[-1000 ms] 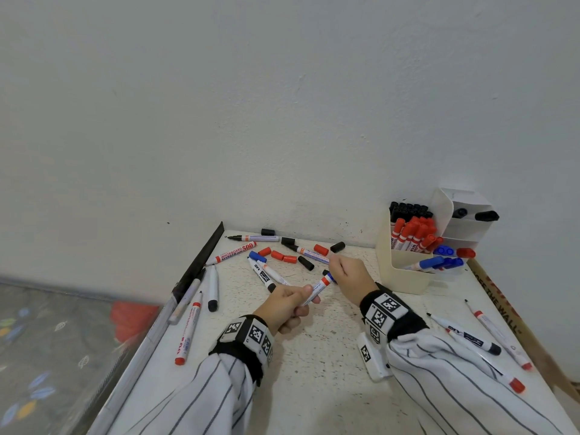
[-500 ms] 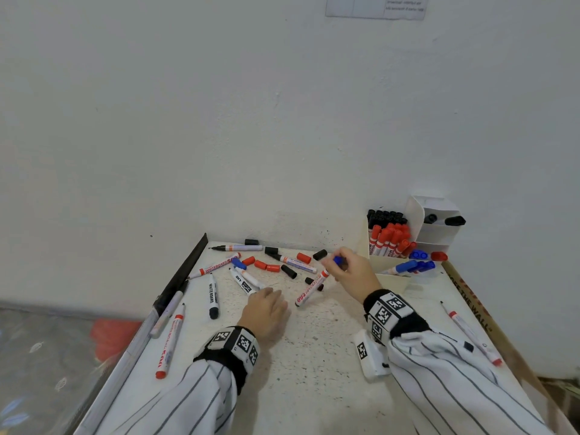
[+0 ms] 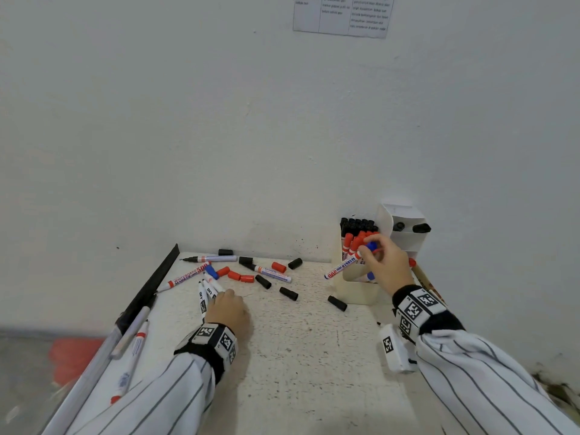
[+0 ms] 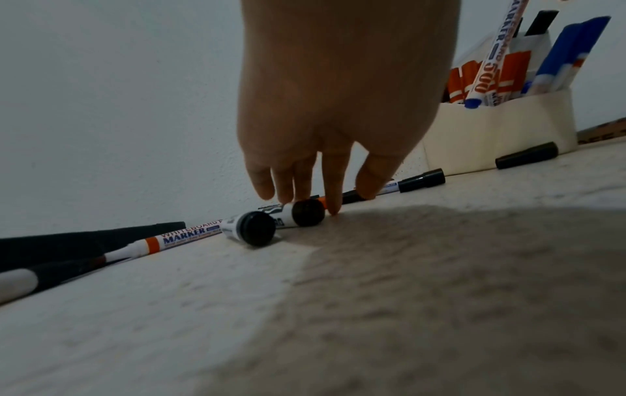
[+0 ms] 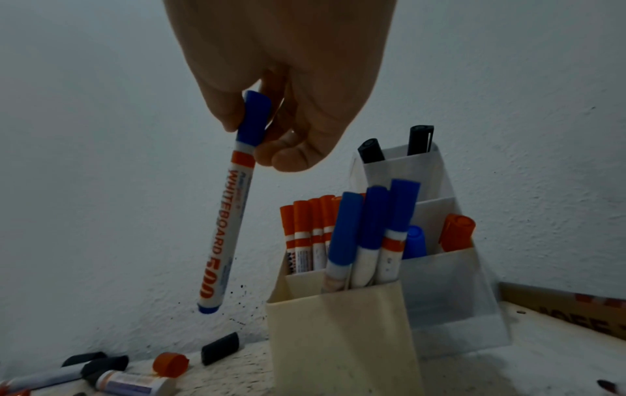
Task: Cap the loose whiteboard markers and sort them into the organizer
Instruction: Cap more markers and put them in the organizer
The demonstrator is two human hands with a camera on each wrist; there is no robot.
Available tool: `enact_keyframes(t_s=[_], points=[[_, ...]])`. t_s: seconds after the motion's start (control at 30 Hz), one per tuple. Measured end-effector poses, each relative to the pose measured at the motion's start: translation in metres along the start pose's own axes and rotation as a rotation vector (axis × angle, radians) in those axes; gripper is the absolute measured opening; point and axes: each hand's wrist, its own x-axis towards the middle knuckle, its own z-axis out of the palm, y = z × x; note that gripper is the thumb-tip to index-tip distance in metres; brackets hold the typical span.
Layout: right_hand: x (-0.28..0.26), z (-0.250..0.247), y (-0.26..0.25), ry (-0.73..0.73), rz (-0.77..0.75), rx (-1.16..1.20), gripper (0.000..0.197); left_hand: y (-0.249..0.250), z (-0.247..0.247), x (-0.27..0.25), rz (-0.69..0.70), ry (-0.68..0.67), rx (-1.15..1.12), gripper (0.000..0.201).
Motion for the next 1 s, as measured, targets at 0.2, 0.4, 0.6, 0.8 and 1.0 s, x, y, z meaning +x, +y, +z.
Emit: enact_keyframes(t_s=[0.2, 0.4, 0.6, 0.8, 1.0], points=[[0.012, -0.005, -0.002, 0.078, 0.028, -0.022, 0.023, 0.001, -0.007, -0.002, -0.038, 0.065, -0.117, 0.026], [0.016, -0.017, -0.002, 0.148, 0.006, -0.105, 0.023, -0.002, -0.005, -0.005, -0.087, -0.024, -0.289, 0.041], [0.015, -0.020, 0.015, -0.038, -0.014, -0.263, 0.021, 0.003, -0.007, -0.009, -0.092, -0.123, -0.218, 0.040], [0.003, -0.011, 0.021, 0.016, 0.033, -0.379, 0.011, -0.003, -0.010, -0.014, -0.194, -0.063, -0.495, 0.031], [0.007, 0.002, 0.018, -0.026, 0.200, -0.633, 0.015, -0.014, -0.014, -0.019, -0.297, 0.040, -0.784, 0.033]])
